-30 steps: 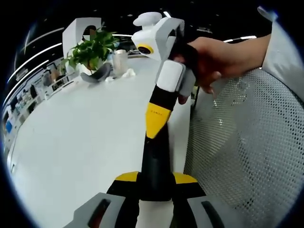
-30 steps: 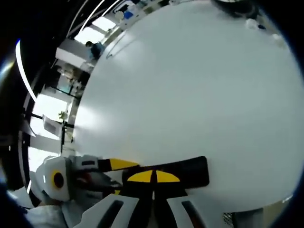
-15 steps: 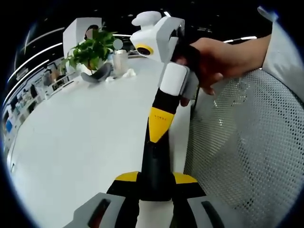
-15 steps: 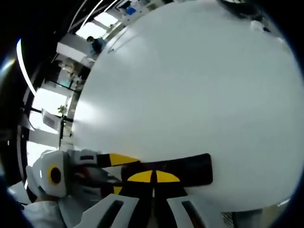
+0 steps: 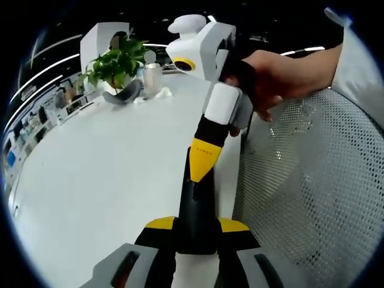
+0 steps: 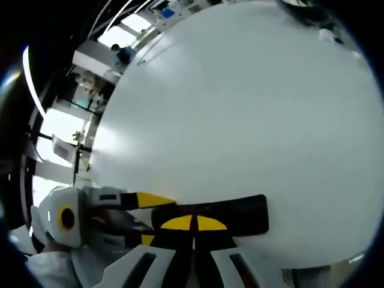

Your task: Press the specified remote control buttons in sequence, fully releasing each button before pressing the next.

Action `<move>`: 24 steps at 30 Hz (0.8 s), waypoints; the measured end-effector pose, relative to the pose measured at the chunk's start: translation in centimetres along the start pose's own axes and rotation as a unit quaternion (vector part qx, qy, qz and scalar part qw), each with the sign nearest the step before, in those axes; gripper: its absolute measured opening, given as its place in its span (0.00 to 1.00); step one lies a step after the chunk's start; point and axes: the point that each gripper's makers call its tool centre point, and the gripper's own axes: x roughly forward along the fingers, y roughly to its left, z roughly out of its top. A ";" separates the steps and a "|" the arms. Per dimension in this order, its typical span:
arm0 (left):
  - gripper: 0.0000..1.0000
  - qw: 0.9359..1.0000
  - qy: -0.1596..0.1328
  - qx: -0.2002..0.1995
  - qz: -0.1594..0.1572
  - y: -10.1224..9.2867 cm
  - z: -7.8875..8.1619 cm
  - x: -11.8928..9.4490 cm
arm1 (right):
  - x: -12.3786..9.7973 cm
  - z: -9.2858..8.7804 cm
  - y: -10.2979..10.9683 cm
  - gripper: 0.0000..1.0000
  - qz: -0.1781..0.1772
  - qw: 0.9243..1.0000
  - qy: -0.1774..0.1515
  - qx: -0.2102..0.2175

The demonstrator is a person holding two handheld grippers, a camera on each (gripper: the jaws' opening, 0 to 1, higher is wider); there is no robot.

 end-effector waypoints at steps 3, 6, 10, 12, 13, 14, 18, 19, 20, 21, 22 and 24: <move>0.24 1.000 0.000 0.001 0.000 0.0 0.0 0.0 | 0.0 0.0 0.0 0.00 -0.002 1.000 0.000 -0.004; 0.24 1.000 0.001 0.002 0.000 0.0 0.0 0.0 | 0.0 0.1 -0.1 0.00 0.003 1.000 0.000 0.004; 0.24 1.000 0.001 0.003 -0.001 0.0 0.0 0.0 | 0.0 0.0 0.0 0.00 0.003 1.000 -0.001 0.003; 0.24 1.000 0.001 0.003 -0.001 0.0 0.0 0.0 | 0.0 0.0 0.0 0.00 0.001 1.000 -0.001 0.000; 0.24 1.000 0.001 0.003 -0.001 0.0 0.0 0.0 | 0.0 0.0 0.0 0.00 0.001 1.000 -0.001 0.000; 0.24 1.000 0.001 0.003 -0.001 0.0 0.0 0.0 | 0.0 0.0 0.0 0.00 0.001 1.000 -0.001 0.000; 0.25 1.000 0.001 0.003 0.000 0.0 0.0 0.0 | 0.0 0.0 0.0 0.00 0.002 1.000 -0.001 0.001; 0.25 1.000 0.001 0.003 0.000 0.0 0.0 0.0 | -0.1 0.0 0.0 0.00 0.002 1.000 -0.001 0.001; 0.25 1.000 0.001 0.003 0.000 0.0 0.0 0.0 | -0.1 0.0 0.0 0.00 0.003 1.000 -0.001 0.001; 0.25 1.000 0.001 0.003 0.000 0.0 0.0 0.0 | -0.1 0.0 0.0 0.00 0.003 1.000 -0.001 0.000; 0.25 1.000 0.002 0.004 0.000 0.0 0.0 0.0 | -0.1 0.0 0.0 0.00 0.004 1.000 -0.002 0.000; 0.25 1.000 0.002 0.004 -0.001 0.0 0.0 0.0 | -0.1 0.0 0.1 0.00 0.003 1.000 -0.002 -0.002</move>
